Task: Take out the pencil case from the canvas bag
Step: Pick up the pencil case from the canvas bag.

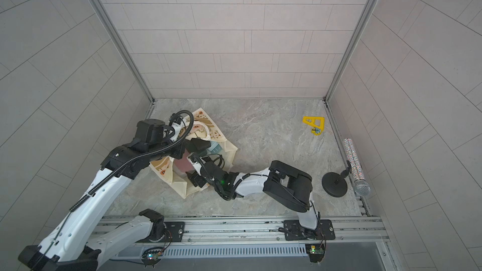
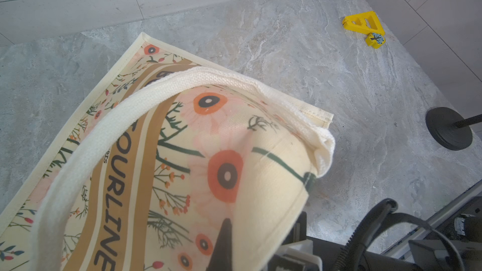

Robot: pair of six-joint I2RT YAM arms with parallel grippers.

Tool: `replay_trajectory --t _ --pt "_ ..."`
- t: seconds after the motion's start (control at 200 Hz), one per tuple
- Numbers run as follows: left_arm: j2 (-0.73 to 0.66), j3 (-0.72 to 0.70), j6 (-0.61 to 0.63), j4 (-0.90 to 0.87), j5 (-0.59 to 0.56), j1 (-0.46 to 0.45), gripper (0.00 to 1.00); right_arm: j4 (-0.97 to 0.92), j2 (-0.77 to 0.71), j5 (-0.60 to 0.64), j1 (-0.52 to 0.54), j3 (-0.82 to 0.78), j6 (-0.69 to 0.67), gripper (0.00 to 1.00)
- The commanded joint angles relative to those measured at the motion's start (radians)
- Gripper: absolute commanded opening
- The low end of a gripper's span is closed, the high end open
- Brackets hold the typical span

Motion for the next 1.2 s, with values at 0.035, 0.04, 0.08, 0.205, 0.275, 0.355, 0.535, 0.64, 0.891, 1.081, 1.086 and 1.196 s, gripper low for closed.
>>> replay_trajectory --t 0.035,0.04,0.08,0.205,0.275,0.355,0.535,0.64,0.891,1.081,1.086,1.196 --pt "-0.02 -0.003 -0.002 0.057 0.033 -0.002 0.0 0.018 0.028 0.02 0.012 0.021 0.062 0.85" --pt "-0.02 -0.003 -0.002 0.057 0.033 -0.002 0.0 0.021 0.029 0.022 0.012 0.022 0.065 0.85" --pt "-0.019 -0.002 -0.003 0.057 0.034 -0.003 0.0 0.033 0.035 0.041 0.012 0.027 0.094 0.87" --pt "-0.015 -0.002 -0.005 0.055 0.035 -0.002 0.0 0.044 0.069 0.048 0.012 0.069 0.132 0.92" --pt "-0.017 0.0 -0.005 0.055 0.03 -0.002 0.0 0.033 0.089 0.045 0.012 0.095 0.141 0.95" --pt "-0.018 -0.002 -0.004 0.056 0.029 -0.003 0.0 0.013 0.11 0.049 0.011 0.123 0.148 0.96" --pt "-0.018 -0.003 -0.005 0.054 0.029 -0.003 0.0 -0.039 0.123 0.139 0.01 0.149 0.15 0.87" --pt "-0.021 -0.003 -0.002 0.054 0.027 -0.002 0.0 -0.059 0.111 0.172 -0.001 0.143 0.154 0.78" --pt "-0.021 -0.004 -0.003 0.054 0.022 -0.002 0.0 -0.03 0.047 0.154 -0.025 0.076 0.133 0.7" --pt "-0.017 -0.006 -0.003 0.055 0.013 -0.002 0.0 -0.018 -0.037 0.11 -0.028 -0.004 0.093 0.69" --pt "-0.017 -0.006 -0.004 0.055 0.012 -0.003 0.0 -0.018 -0.039 0.109 -0.029 -0.006 0.093 0.68" --pt "-0.011 -0.001 -0.008 0.048 -0.011 0.0 0.0 -0.01 -0.09 0.082 -0.031 -0.062 0.085 0.68"
